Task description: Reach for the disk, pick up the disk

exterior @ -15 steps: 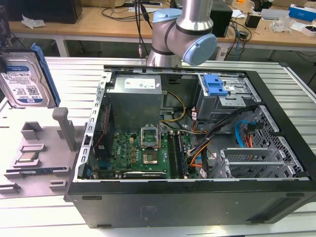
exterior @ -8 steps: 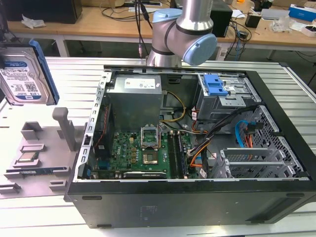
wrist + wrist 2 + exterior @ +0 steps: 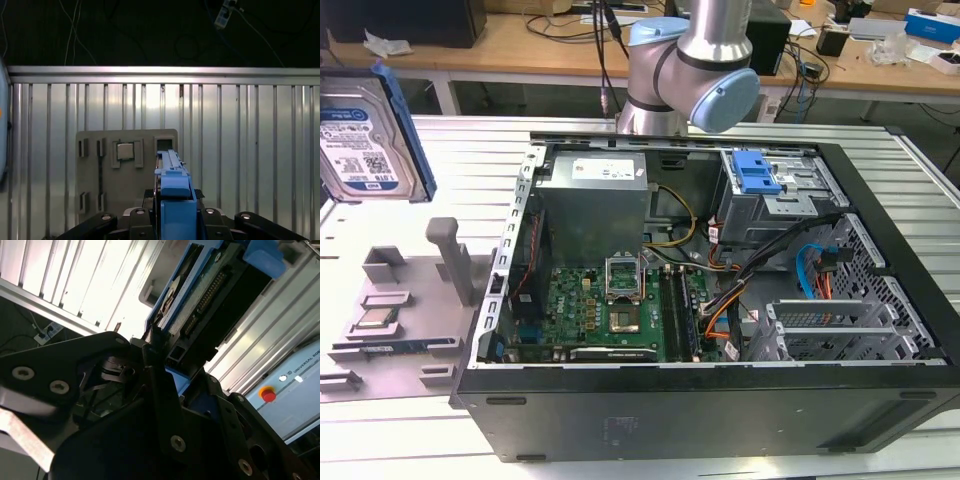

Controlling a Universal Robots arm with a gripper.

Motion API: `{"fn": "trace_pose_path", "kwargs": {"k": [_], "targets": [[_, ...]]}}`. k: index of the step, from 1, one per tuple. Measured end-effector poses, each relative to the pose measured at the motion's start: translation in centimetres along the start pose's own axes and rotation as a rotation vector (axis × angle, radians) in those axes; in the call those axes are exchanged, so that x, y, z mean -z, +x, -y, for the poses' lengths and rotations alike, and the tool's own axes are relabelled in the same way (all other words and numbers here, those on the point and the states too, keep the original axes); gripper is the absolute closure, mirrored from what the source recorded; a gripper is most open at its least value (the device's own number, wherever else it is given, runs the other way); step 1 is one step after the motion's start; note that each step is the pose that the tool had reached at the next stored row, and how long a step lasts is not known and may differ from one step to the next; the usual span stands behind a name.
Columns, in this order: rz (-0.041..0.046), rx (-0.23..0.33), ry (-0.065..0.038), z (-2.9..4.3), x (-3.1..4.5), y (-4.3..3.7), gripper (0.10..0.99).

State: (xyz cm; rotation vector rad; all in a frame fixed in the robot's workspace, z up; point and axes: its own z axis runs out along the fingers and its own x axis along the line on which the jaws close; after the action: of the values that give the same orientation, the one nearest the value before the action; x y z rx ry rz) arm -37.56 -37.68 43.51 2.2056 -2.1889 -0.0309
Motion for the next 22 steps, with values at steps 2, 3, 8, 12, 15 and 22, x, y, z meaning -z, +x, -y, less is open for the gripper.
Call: {"fn": "trace_pose_path", "kwargs": {"k": [2,3,8,12,15,22], "targets": [[0.0001,0.0,0.0,-0.01,0.21,0.0,0.722],[0.0,0.0,0.0,-0.01,0.31,0.0,0.722],[0.0,0.0,0.0,-0.01,0.98,0.01,0.722],[0.0,0.0,0.0,-0.02,1.38,0.01,0.722],[0.0,0.0,0.0,0.01,1.84,0.02,0.722],[0.0,0.0,-0.001,0.09,2.91,0.03,0.722]]}}
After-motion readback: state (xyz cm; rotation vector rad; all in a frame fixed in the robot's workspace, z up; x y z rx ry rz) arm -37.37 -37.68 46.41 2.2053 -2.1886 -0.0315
